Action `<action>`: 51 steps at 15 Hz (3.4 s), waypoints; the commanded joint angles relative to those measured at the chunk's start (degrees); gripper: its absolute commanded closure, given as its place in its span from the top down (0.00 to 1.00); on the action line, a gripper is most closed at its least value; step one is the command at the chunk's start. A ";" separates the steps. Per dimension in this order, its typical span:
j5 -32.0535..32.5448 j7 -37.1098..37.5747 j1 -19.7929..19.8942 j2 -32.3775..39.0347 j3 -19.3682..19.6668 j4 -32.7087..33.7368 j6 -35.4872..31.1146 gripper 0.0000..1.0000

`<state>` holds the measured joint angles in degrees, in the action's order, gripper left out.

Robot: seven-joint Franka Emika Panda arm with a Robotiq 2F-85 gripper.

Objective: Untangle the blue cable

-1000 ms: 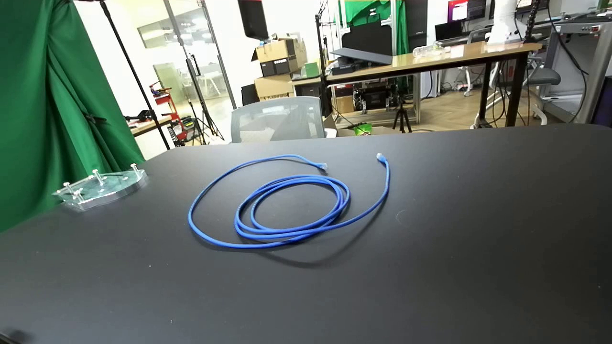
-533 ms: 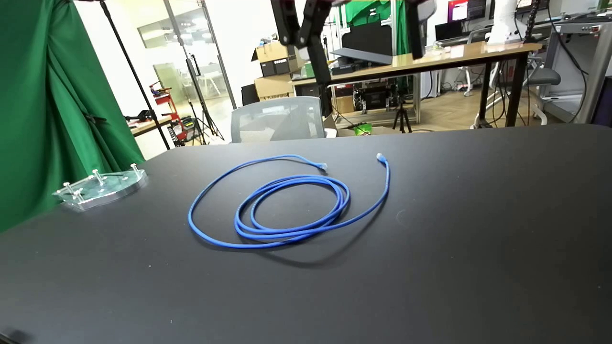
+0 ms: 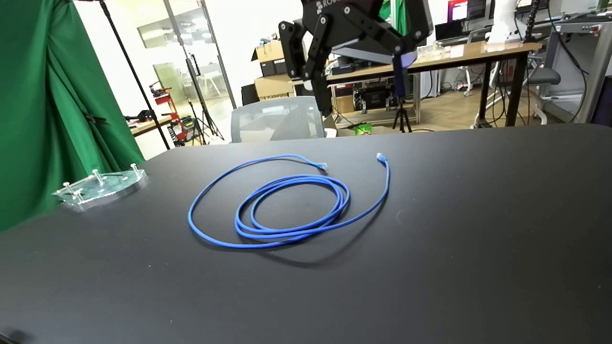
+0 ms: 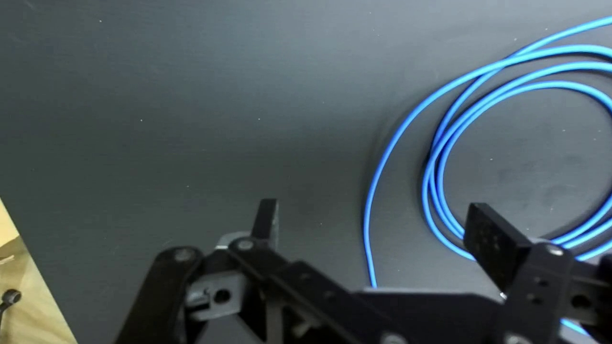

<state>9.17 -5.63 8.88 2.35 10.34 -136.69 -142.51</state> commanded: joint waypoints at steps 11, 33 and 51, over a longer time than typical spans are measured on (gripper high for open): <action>-12.38 2.50 1.45 13.16 -0.64 6.58 -0.21 1.00; -14.27 11.07 0.23 33.13 -1.74 23.07 -1.31 0.60; -15.04 10.74 0.78 32.49 -2.09 22.46 -1.89 0.26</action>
<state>-5.19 3.71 9.27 35.55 8.59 -114.57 -144.84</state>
